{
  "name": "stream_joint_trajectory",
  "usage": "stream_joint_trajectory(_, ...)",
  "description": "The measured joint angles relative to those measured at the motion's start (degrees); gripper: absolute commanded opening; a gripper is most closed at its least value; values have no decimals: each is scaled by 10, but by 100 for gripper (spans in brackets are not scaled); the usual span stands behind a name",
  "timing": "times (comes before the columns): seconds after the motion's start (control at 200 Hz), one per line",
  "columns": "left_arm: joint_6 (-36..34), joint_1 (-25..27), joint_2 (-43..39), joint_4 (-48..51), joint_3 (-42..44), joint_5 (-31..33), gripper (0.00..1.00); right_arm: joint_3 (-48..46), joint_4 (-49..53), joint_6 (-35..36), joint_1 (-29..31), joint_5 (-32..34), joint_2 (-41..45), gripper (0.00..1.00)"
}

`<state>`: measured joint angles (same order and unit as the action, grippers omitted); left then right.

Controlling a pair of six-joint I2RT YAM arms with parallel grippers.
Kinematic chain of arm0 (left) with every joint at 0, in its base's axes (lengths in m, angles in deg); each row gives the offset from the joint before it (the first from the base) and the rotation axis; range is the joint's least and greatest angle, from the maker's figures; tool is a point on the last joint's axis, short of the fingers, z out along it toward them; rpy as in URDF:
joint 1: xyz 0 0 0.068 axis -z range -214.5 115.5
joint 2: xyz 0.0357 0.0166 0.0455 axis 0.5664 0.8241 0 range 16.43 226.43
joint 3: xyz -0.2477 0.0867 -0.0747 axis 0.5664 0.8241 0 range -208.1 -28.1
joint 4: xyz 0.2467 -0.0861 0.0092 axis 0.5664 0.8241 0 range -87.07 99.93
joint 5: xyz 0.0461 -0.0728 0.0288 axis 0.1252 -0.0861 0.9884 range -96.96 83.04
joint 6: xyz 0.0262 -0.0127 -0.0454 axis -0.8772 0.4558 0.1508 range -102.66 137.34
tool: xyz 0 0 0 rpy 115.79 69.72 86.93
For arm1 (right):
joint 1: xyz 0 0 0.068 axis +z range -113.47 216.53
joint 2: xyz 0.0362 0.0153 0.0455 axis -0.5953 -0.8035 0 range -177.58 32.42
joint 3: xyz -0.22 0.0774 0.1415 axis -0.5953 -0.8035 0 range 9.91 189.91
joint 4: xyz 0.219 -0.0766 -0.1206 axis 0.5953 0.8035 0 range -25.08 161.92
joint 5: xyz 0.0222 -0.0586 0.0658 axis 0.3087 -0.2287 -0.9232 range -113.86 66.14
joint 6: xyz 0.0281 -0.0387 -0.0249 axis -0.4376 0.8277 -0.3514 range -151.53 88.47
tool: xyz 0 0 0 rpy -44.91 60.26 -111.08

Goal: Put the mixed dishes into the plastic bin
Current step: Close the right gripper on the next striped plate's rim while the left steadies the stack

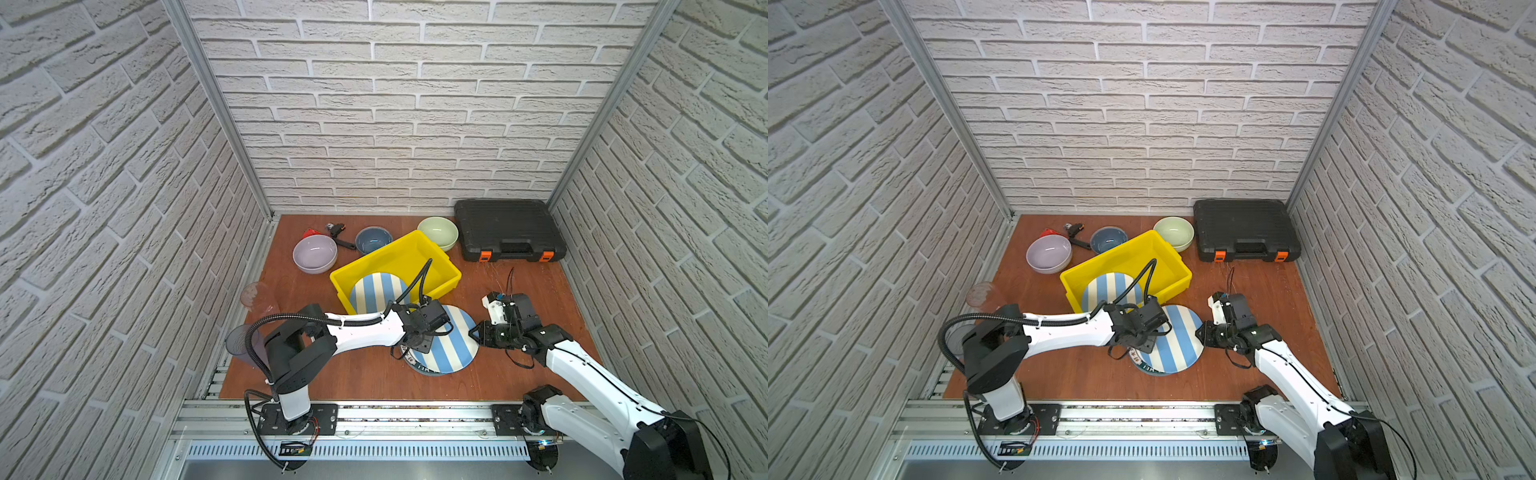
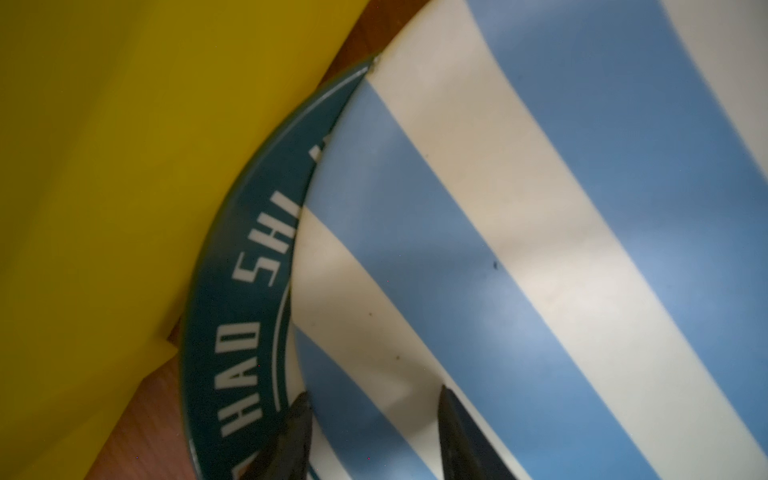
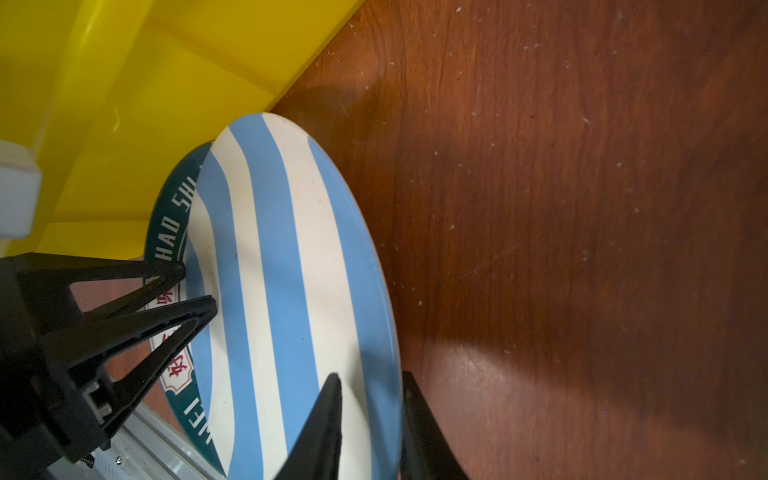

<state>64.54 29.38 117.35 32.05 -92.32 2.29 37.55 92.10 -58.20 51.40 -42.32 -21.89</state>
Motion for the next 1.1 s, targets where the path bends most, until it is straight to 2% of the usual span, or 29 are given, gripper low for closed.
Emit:
stream_joint_trajectory(0.495,0,0,6,-30,-10,-22,48,0,-3,-11,-5,-27,4,20)
stream_joint_trajectory(0.77,0,0,5,-39,-10,-23,48,0,-14,-27,-10,-30,8,7)
stream_joint_trajectory(1.1,-1,-1,-19,-45,-9,-37,49,17,-6,-27,-9,-52,37,6)
